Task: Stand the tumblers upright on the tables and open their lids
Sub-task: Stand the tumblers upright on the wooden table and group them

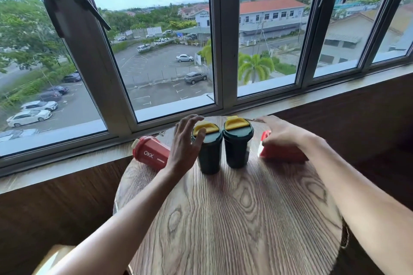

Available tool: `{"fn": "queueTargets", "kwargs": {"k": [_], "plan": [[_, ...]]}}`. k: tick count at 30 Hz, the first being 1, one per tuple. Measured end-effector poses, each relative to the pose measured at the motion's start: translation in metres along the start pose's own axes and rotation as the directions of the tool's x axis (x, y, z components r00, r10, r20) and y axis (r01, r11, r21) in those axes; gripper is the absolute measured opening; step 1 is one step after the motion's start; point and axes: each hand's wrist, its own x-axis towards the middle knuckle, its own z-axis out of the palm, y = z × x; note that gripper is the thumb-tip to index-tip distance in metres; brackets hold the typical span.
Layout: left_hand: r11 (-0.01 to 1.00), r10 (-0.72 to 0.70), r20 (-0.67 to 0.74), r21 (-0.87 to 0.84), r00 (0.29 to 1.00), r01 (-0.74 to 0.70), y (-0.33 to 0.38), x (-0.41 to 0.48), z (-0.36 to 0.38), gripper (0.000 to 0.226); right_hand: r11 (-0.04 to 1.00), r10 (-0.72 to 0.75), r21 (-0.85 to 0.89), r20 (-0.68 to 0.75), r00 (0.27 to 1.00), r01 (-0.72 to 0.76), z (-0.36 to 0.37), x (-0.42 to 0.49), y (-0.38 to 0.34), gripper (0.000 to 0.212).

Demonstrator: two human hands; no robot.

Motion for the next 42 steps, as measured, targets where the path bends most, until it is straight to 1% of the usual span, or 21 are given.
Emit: {"fn": "queueTargets", "kwargs": {"k": [1,2,5,7,9,11,15,18,22,26,30,32,34,37,38,40,42], "plan": [[0.998,0.036,0.001,0.045,0.999,-0.036,0.005,0.008,0.0,0.034,0.998,0.03,-0.049,0.01,1.0,-0.029,-0.004,0.0,0.007,0.08],[0.994,0.069,0.02,0.08,0.997,-0.07,0.011,0.016,0.002,0.03,0.993,0.066,-0.096,0.025,0.998,-0.063,-0.006,0.0,0.014,0.079],[0.976,0.172,0.107,0.115,0.979,-0.184,0.028,0.035,0.008,0.021,0.974,0.174,-0.161,0.072,0.982,-0.161,-0.003,0.002,0.027,0.093],[0.965,0.206,0.19,0.125,0.96,-0.232,0.035,0.046,0.015,0.016,0.97,0.183,-0.176,0.063,0.981,-0.17,0.003,0.003,0.033,0.102],[0.959,0.191,0.284,0.148,0.94,-0.24,0.037,0.054,0.021,0.015,0.96,0.18,-0.22,0.02,0.984,-0.171,0.008,0.005,0.038,0.105],[0.958,0.168,0.36,0.159,0.918,-0.238,0.037,0.062,0.027,0.015,0.935,0.19,-0.3,-0.023,0.982,-0.188,0.012,0.005,0.04,0.107],[0.973,0.1,0.448,0.143,0.888,-0.182,0.037,0.08,0.032,0.02,0.891,0.182,-0.403,-0.106,0.978,-0.21,0.026,0.0,0.045,0.113],[0.983,0.064,0.496,0.121,0.866,-0.142,0.039,0.089,0.034,0.024,0.89,0.149,-0.396,-0.21,0.966,-0.224,0.037,-0.006,0.047,0.106],[0.992,0.049,0.517,0.077,0.855,-0.103,0.039,0.096,0.035,0.026,0.958,0.143,-0.205,-0.274,0.951,-0.203,0.041,-0.019,0.054,0.093],[0.996,0.024,0.5,0.061,0.865,-0.063,0.037,0.096,0.037,0.025,0.99,0.137,0.0,-0.303,0.943,-0.144,0.04,-0.036,0.055,0.094],[0.997,0.025,0.498,0.049,0.867,-0.057,0.036,0.096,0.037,0.024,0.971,0.125,0.235,-0.31,0.943,-0.052,0.039,-0.047,0.051,0.098],[0.998,0.027,0.5,0.042,0.866,-0.055,0.035,0.096,0.037,0.024,0.941,0.113,0.34,-0.301,0.947,-0.005,0.038,-0.052,0.047,0.096],[0.998,0.028,0.501,0.039,0.865,-0.055,0.035,0.096,0.037,0.024,0.885,0.121,0.464,-0.269,0.955,0.019,0.037,-0.057,0.047,0.094],[0.998,0.026,0.499,0.04,0.866,-0.053,0.034,0.097,0.038,0.024,0.719,0.119,0.694,-0.155,0.981,0.023,0.04,-0.064,0.052,0.093],[0.998,0.025,0.498,0.04,0.867,-0.051,0.034,0.097,0.039,0.024,0.672,0.114,0.74,-0.122,0.986,0.014,0.041,-0.066,0.054,0.092],[0.998,0.023,0.499,0.038,0.866,-0.049,0.034,0.097,0.038,0.024,0.615,0.107,0.788,-0.088,0.99,0.004,0.042,-0.071,0.057,0.09],[0.998,0.024,0.501,0.038,0.865,-0.05,0.034,0.097,0.038,0.024,0.609,0.104,0.793,-0.083,0.991,0.003,0.042,-0.073,0.06,0.094]]}}
